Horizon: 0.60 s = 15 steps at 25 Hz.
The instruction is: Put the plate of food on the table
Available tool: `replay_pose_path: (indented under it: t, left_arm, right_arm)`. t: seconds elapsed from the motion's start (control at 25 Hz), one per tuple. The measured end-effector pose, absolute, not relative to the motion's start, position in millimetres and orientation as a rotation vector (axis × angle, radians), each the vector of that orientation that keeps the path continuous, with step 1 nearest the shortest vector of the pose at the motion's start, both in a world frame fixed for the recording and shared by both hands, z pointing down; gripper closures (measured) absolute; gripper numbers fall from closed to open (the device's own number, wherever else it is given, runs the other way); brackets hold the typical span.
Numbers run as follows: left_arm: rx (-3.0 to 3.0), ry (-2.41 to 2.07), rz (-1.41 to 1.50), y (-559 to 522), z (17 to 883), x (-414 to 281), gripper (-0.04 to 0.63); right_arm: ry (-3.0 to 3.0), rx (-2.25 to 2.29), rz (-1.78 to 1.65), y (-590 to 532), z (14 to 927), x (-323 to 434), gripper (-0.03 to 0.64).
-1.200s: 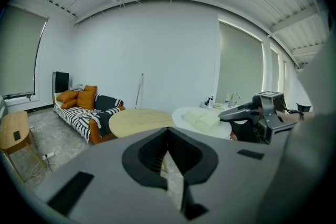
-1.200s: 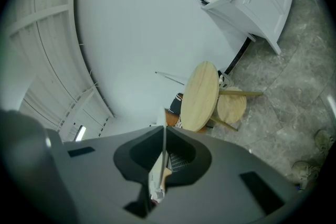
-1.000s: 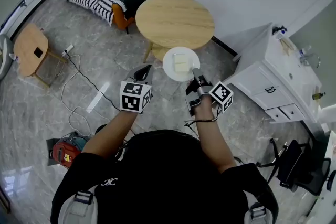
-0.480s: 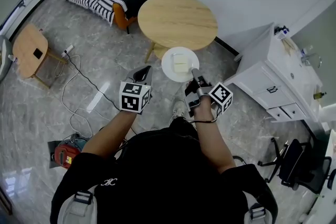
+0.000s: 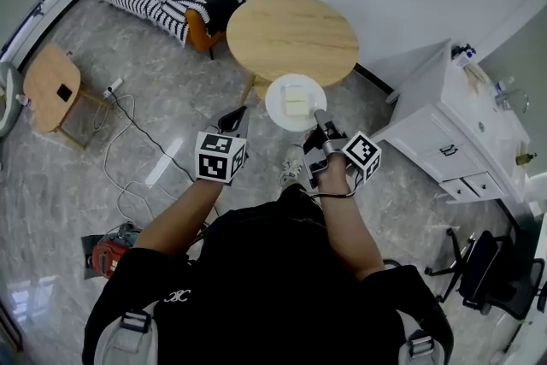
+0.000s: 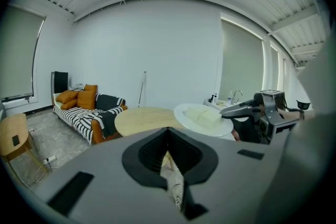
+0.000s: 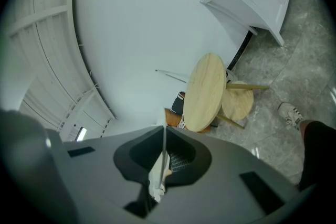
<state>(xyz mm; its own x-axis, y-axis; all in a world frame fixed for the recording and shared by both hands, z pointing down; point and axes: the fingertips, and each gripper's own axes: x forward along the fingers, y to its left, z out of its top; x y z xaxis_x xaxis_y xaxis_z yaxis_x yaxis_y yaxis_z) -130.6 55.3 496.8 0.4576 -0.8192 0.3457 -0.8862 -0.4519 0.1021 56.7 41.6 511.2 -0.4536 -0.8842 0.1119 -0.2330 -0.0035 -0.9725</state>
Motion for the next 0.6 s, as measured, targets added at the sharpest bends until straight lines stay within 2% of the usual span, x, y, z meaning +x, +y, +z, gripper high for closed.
replay_pose_path:
  t: [0.6]
  left_arm:
    - [2.46,-1.444,0.394,-15,517,-111,0.588]
  right_arm:
    - [1.68,-1.146,-1.48,-24,531,81,0.597]
